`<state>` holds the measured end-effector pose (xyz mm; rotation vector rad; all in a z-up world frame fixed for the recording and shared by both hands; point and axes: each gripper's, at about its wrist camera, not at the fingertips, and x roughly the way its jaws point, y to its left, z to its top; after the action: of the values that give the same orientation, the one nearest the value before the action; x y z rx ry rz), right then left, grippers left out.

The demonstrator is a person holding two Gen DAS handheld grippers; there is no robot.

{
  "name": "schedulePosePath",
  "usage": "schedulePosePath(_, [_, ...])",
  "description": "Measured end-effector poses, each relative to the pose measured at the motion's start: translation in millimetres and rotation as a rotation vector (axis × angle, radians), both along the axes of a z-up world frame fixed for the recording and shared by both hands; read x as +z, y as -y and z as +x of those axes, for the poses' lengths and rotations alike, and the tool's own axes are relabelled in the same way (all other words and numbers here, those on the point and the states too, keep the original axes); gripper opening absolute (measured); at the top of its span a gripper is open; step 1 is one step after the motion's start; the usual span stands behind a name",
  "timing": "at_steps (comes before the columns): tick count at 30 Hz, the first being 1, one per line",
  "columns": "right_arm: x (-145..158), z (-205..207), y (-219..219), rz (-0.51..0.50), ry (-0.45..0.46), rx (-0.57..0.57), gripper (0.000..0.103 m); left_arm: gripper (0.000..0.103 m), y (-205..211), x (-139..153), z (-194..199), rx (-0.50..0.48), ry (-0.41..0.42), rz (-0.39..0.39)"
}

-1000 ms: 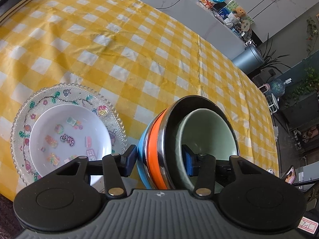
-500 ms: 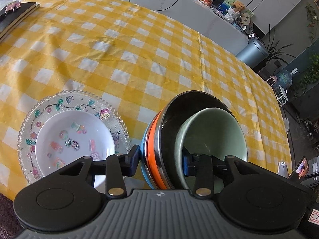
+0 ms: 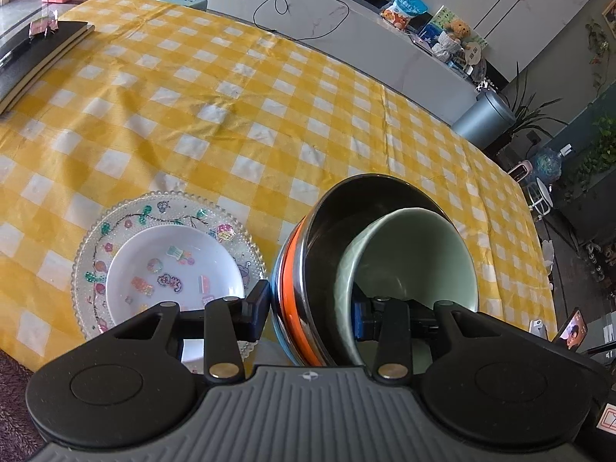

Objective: Organize plates and bowls
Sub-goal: 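Lift the bowl stack with both grippers and lower it onto the plate stack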

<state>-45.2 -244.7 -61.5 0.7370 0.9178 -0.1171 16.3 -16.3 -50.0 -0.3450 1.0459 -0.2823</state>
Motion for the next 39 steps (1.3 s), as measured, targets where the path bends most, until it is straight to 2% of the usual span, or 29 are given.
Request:
schedulePosePath(7, [15,-2,-21,-0.008,0.027,0.034,0.033,0.045,-24,13,-8,0.038,0.022,-0.007])
schedulePosePath(14, [20,9,-54,0.008,0.041,0.109,0.033,0.045,-62,22,-10,0.117,0.031,-0.007])
schedulePosePath(24, [13,28,-94,0.013,0.008,0.191,0.032,0.045,-97,15,-5,0.198,0.007,0.009])
schedulePosePath(34, [-2,37,-99,0.011,-0.07,0.199,0.032,0.045,-105,2,1,0.201,-0.047,-0.002])
schedulePosePath(39, [-1,41,-104,-0.012,-0.07,0.212,0.032,0.045,-109,-1,5,0.208,-0.07,-0.016])
